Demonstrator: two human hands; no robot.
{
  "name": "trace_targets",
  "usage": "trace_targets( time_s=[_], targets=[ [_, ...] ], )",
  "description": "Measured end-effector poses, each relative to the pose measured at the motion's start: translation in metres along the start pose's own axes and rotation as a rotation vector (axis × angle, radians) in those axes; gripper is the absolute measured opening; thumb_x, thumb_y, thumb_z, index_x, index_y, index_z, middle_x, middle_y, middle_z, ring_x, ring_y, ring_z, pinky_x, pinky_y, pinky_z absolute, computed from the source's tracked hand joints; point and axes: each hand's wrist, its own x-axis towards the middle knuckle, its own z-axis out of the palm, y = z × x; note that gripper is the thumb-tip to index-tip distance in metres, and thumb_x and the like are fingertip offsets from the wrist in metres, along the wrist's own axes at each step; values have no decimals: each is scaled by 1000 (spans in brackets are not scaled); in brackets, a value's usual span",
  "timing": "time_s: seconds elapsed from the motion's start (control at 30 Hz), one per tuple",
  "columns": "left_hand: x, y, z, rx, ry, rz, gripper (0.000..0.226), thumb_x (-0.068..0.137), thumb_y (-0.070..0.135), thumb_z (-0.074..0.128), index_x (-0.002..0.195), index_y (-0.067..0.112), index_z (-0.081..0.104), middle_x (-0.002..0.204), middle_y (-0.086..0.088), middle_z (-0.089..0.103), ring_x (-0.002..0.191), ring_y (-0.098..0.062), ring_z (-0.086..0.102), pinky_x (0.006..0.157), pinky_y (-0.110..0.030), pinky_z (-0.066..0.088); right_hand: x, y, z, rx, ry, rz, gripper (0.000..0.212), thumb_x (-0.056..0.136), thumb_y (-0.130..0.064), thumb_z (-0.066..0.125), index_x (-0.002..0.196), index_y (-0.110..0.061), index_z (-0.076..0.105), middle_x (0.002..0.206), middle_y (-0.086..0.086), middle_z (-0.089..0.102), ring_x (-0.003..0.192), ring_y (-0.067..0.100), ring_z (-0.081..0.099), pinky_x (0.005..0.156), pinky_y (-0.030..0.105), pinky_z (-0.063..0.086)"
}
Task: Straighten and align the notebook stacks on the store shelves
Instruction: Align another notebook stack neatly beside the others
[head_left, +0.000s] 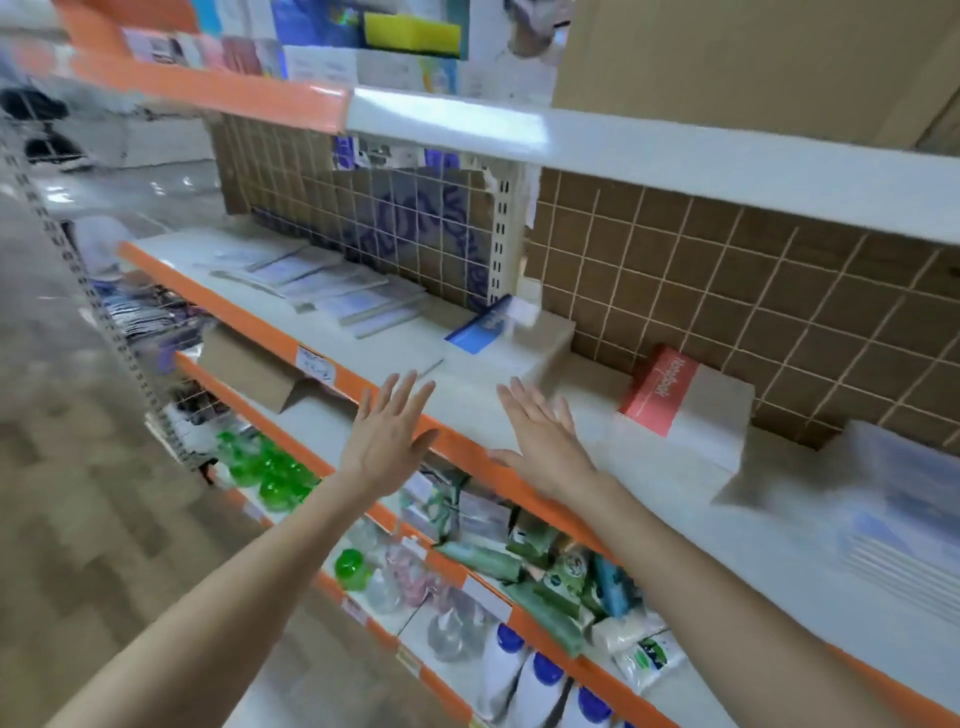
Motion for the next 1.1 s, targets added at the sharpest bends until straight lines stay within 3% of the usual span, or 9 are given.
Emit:
trace_targets(
  time_s=[0.33,0.63,0.9,1.1],
  targets=[
    [16,-229,-14,-7,44,-207,65,98,42,40,151,21,10,159,-4,3,145,-23,5,116,-44,5,165,-172,42,6,0,-121,80,95,-47,46,152,-17,-1,160,5,-7,147,18,-7,115,42,-8],
    [69,-343,14,-44,17,-298,63,98,43,37,151,18,11,159,-5,4,145,-22,6,116,-43,5,297,-216,68,17,-62,-95,77,97,-46,42,152,-13,-1,160,7,-7,147,19,-7,115,43,-7],
    [174,-454,10,-39,5,-366,67,98,44,36,151,16,6,159,-5,0,145,-23,4,115,-43,6,463,-261,82,74,-51,-121,79,96,-45,44,152,-9,1,160,8,-6,147,20,-7,115,45,-3],
    [254,-514,0,-25,-31,-307,69,99,39,38,151,16,0,159,-5,-5,146,-23,2,116,-43,5,560,-286,80,64,-70,-102,79,96,-45,44,152,-10,0,160,5,-6,147,16,-7,116,43,-4]
  ],
)
